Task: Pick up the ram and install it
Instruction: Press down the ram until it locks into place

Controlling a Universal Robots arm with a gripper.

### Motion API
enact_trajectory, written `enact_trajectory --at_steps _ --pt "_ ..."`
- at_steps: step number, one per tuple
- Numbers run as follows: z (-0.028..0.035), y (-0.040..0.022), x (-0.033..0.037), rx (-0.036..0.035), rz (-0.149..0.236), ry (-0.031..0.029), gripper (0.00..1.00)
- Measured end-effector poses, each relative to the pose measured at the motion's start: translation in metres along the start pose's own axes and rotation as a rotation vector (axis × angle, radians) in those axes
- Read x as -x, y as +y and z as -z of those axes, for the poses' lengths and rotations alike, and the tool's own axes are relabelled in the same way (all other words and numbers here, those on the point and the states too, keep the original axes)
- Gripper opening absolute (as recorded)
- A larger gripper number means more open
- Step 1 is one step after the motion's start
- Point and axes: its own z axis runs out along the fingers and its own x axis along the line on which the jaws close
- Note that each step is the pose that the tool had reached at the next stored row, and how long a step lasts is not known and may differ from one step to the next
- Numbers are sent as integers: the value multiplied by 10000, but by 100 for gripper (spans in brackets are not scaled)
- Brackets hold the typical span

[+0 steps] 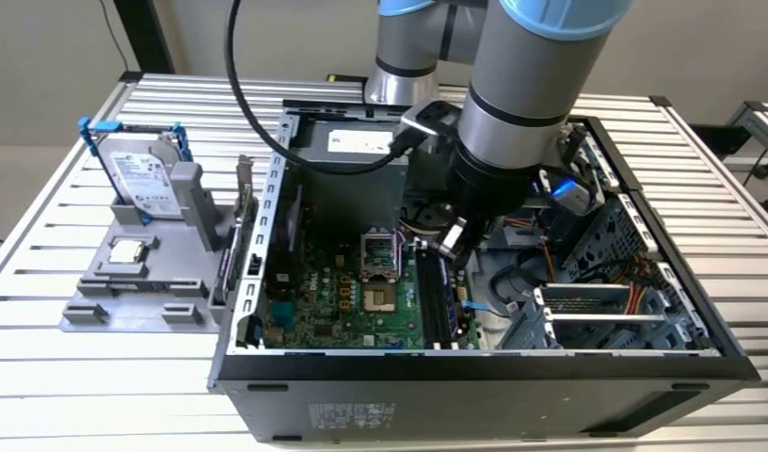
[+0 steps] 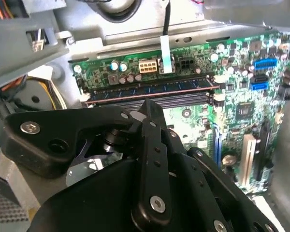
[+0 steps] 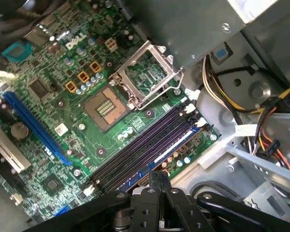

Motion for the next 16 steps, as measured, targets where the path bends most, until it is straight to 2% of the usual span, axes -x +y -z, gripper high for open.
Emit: enact_trajectory --at_steps 16 --pt "0 0 0 116 2837 34 0"
